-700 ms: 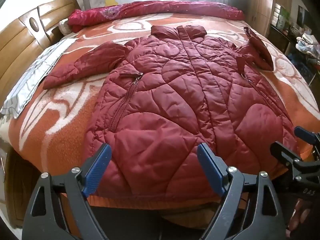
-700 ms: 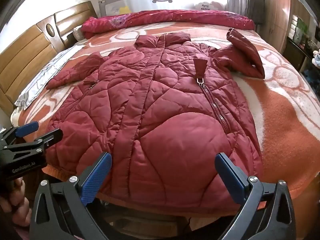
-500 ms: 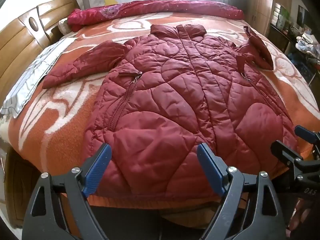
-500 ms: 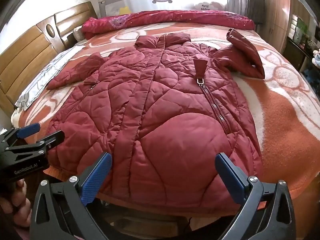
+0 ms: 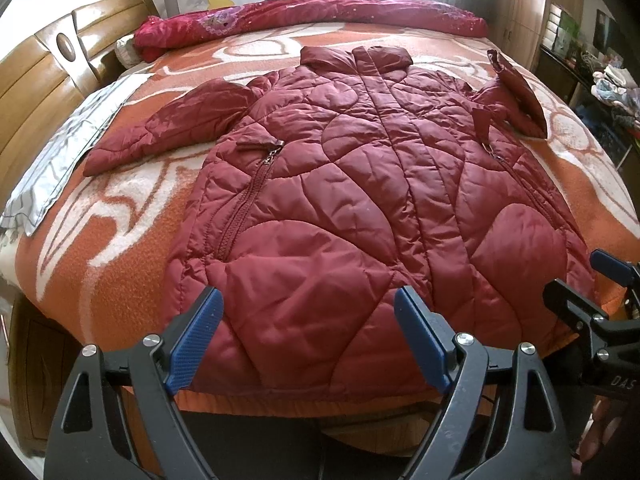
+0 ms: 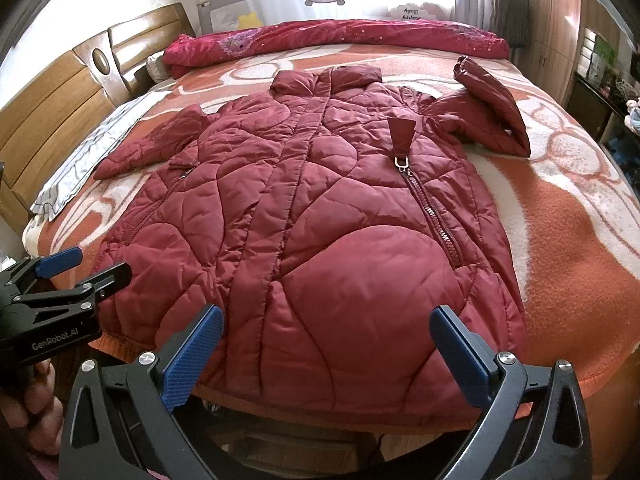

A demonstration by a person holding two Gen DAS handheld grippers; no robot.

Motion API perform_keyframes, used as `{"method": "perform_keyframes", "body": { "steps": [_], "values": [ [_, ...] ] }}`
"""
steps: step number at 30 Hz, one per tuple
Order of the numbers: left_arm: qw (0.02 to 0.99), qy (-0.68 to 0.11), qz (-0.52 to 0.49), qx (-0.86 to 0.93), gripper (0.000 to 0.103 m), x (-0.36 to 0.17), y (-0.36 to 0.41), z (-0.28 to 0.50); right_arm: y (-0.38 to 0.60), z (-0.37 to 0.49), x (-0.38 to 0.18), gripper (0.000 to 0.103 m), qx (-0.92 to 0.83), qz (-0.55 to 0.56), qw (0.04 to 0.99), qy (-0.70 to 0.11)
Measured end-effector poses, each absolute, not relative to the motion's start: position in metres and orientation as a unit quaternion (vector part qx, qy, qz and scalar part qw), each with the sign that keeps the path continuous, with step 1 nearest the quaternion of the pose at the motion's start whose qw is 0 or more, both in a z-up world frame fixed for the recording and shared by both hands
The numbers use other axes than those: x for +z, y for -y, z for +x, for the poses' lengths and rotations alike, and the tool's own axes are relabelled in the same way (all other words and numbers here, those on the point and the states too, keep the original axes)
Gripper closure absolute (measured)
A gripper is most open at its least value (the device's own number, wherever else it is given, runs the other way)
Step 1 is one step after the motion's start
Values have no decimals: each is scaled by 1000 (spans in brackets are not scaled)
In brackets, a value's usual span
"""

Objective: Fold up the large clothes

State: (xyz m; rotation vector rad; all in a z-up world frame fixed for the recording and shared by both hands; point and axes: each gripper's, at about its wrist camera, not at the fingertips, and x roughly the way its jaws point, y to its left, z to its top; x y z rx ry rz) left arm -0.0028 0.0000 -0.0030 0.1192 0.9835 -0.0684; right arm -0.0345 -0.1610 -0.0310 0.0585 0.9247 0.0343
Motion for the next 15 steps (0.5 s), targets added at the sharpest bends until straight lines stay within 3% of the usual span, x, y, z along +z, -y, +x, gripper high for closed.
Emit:
{"method": "perform_keyframes", "body": {
  "steps": [15],
  "values": [
    [876,-478,57,-35,15,-12,-1,-1,162,-33,-33,0,16,28,894,-446]
  ]
}}
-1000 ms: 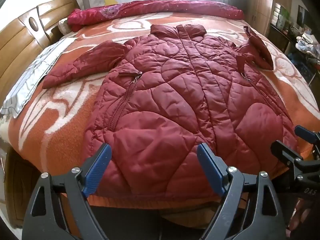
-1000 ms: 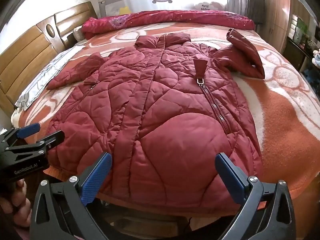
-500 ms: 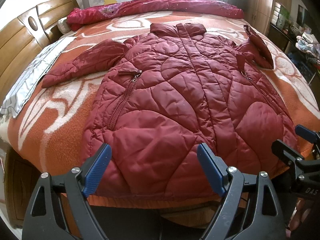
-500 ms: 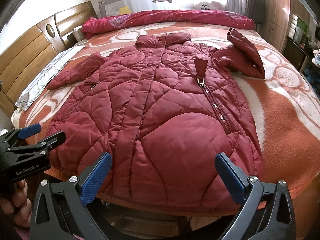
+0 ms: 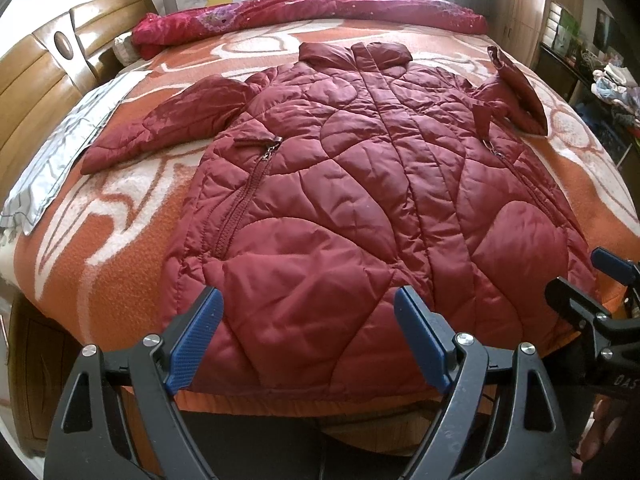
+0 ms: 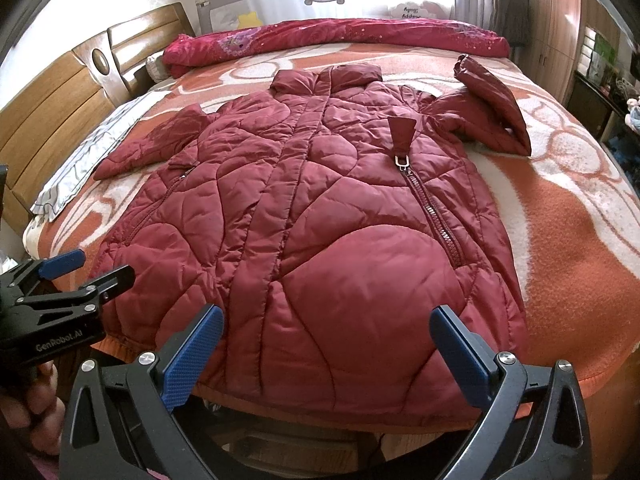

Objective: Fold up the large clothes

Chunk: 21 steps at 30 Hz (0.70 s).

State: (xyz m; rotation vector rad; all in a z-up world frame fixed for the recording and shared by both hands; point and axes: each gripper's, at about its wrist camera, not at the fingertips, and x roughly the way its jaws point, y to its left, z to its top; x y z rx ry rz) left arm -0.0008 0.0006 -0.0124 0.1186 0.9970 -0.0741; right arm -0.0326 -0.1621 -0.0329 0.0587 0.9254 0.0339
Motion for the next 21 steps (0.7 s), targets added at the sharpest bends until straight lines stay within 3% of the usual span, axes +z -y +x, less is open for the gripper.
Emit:
{"method": "perform_keyframes", "body": {
  "steps": [5,10,21],
  "values": [
    [870,-489,52,-41,15,-15,0,1,162,-34,-29,0,16,29,895,-444],
    [833,-550,21,-59,15,-16,0,7,168,-29,-29,0,15,37,899,-436],
    [849,-525,33,-50,15,-25,-1,25,179,-15,-27,0,10,40,907,-420]
  ]
}}
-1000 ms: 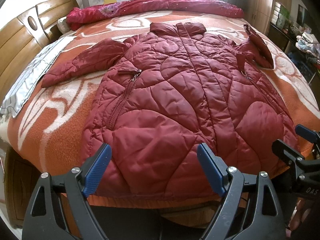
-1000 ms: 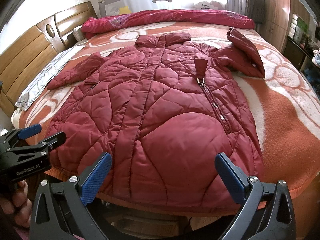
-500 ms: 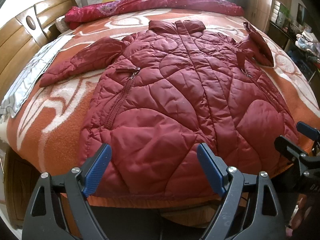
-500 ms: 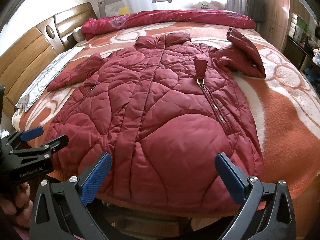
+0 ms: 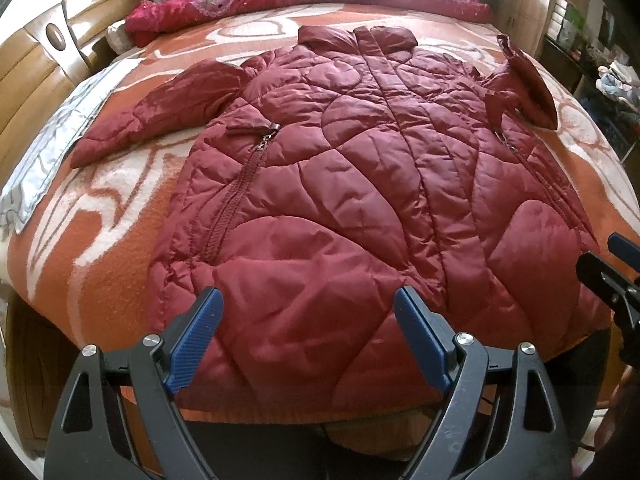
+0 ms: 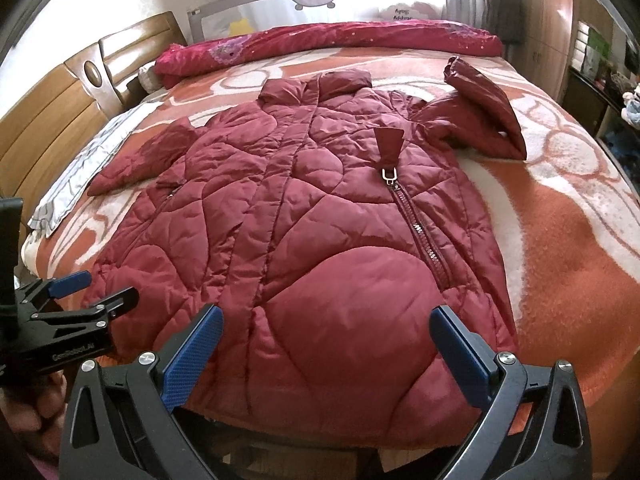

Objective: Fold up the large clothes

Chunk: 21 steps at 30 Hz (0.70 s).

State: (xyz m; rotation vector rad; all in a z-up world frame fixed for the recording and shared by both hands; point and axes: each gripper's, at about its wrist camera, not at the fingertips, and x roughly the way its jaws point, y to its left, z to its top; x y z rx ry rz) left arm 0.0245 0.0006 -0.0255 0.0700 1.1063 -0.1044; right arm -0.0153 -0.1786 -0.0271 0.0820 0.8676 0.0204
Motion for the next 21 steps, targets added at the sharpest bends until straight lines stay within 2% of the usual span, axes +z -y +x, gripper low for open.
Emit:
{"method": "perform_keyframes", "body": {
  "steps": [4,11,21],
  "values": [
    [852,-520,21,-54,15,-27,2,33,184,-9,-27,0,7,44,904,-425],
    [845,-530,66,-34,15,-31,5,45,191,2,-25,0,10,58,899,-434],
    [855,-513,34,-62,15,-26,9,71,231,42,-15,0,-16,57,906,-418]
  ]
}}
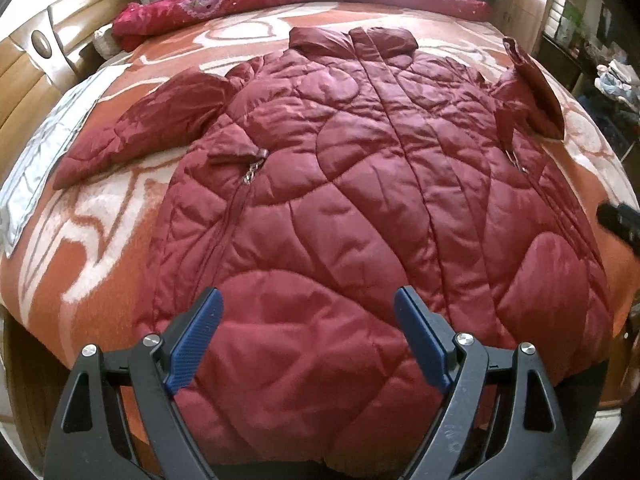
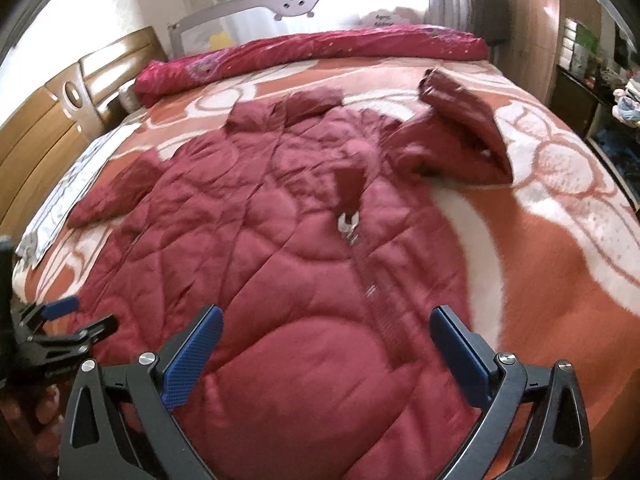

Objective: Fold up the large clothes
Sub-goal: 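Grasp the jacket sleeve near the hood with the right gripper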

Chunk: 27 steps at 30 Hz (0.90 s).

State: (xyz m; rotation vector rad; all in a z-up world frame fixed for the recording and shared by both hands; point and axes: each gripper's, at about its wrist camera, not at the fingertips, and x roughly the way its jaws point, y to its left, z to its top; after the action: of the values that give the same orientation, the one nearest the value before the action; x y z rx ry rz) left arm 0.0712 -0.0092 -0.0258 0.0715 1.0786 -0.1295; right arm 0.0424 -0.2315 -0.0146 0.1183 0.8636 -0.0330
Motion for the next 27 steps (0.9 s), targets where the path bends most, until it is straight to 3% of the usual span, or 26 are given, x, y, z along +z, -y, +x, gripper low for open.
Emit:
{"method": "perform_keyframes", "body": {
  "steps": [11,23,26,27],
  "values": [
    [851,-522,37,-49,15,-25,10,106,329,131,5,0,-77,54,918,-386],
    [839,-541,27,-49,15,-33,19,145,388,239,-31,7,-140,-20,902,-408],
    [837,-545,28,-46,15,-35,20,155,401,260,-39,19,-154,-33,897,-414],
    [837,-545,28,-45,15,-35,20,156,404,263,-39,30,-157,-34,896,-413]
  ]
}}
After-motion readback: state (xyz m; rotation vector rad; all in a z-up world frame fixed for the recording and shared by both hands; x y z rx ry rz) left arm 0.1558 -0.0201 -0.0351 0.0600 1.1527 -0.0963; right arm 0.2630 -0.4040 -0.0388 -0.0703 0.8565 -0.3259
